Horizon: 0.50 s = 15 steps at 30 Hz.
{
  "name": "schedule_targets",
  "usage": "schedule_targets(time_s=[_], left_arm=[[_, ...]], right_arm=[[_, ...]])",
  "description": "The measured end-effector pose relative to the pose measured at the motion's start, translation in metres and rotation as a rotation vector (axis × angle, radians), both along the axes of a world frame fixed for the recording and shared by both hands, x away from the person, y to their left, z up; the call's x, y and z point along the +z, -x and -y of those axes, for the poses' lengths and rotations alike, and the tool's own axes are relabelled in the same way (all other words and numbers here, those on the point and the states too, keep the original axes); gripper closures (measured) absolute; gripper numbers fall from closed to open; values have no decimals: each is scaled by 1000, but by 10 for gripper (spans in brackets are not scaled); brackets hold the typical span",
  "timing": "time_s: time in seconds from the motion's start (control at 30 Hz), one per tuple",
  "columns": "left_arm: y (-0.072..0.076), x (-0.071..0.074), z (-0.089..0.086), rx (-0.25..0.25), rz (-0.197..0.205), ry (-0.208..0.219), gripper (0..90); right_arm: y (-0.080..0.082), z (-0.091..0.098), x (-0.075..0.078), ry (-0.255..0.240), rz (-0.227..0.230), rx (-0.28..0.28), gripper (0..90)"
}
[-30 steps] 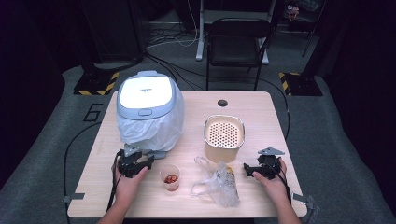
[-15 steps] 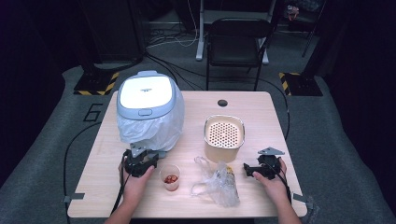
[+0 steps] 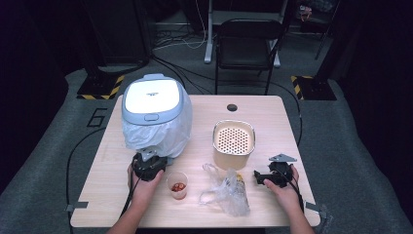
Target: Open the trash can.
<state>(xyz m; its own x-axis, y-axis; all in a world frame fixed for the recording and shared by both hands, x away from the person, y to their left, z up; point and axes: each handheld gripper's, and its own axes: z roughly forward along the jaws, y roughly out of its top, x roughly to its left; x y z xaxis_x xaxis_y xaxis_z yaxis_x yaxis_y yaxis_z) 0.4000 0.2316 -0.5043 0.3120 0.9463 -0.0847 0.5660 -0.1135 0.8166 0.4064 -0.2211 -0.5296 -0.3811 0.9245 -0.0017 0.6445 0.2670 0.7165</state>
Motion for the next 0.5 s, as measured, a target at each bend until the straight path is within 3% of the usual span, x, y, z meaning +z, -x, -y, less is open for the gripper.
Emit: schedule_targets(time_s=[0.03, 0.23, 0.3, 0.37, 0.4, 0.5], left_arm=[[0, -1, 2, 30, 3, 20, 643], [-5, 0, -2, 34, -27, 37, 697], [-10, 1, -5, 10, -47, 27, 698], [-11, 2, -4, 15, -53, 21, 697], [-11, 4, -5, -3, -76, -6, 697], [-12, 5, -8, 12, -97, -30, 703]], right_arm=[[0, 0, 0, -1, -1, 0, 0], [0, 0, 0, -1, -1, -1, 0], [0, 0, 0, 0, -1, -1, 0], [0, 0, 0, -1, -2, -2, 0], [0, 0, 0, 0, -1, 0, 0], [0, 0, 0, 0, -1, -1, 0]])
